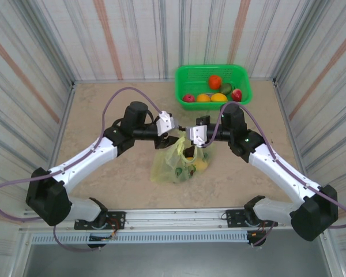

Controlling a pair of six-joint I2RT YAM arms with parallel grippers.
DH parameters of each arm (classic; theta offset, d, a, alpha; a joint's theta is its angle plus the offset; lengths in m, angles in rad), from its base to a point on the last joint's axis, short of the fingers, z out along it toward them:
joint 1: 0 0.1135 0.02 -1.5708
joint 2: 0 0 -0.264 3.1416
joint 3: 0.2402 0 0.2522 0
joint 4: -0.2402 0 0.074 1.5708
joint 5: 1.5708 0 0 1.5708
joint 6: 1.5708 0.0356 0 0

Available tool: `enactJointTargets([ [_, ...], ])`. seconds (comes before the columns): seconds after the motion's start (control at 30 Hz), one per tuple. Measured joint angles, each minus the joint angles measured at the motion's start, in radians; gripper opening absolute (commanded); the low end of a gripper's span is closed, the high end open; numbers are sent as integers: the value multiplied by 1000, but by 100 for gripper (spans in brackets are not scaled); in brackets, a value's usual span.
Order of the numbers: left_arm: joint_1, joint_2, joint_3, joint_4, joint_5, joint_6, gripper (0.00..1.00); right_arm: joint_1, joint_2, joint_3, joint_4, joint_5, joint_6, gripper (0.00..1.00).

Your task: Place the fake fruits into the plastic bag and tie a complex knot

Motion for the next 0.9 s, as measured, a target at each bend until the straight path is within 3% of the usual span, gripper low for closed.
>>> enactJointTargets([
  [0.1, 0, 9, 3, 13, 12, -16, 55, -2, 0, 0, 3, -1, 11, 1],
  [0.17, 0, 18, 3, 29, 16, -30, 49, -5, 0, 0, 5, -3, 14, 1],
  [0.43, -1, 45, 8, 80, 16, -82, 0, -5, 0, 0, 12, -3, 30, 3],
  [0.67, 4, 34, -42, 148, 6, -114, 0, -5, -21, -35, 28, 11, 70, 25],
  [0.9, 11, -19, -109, 182, -48, -172, 0, 22, -116, -109, -5, 118, 102, 32],
])
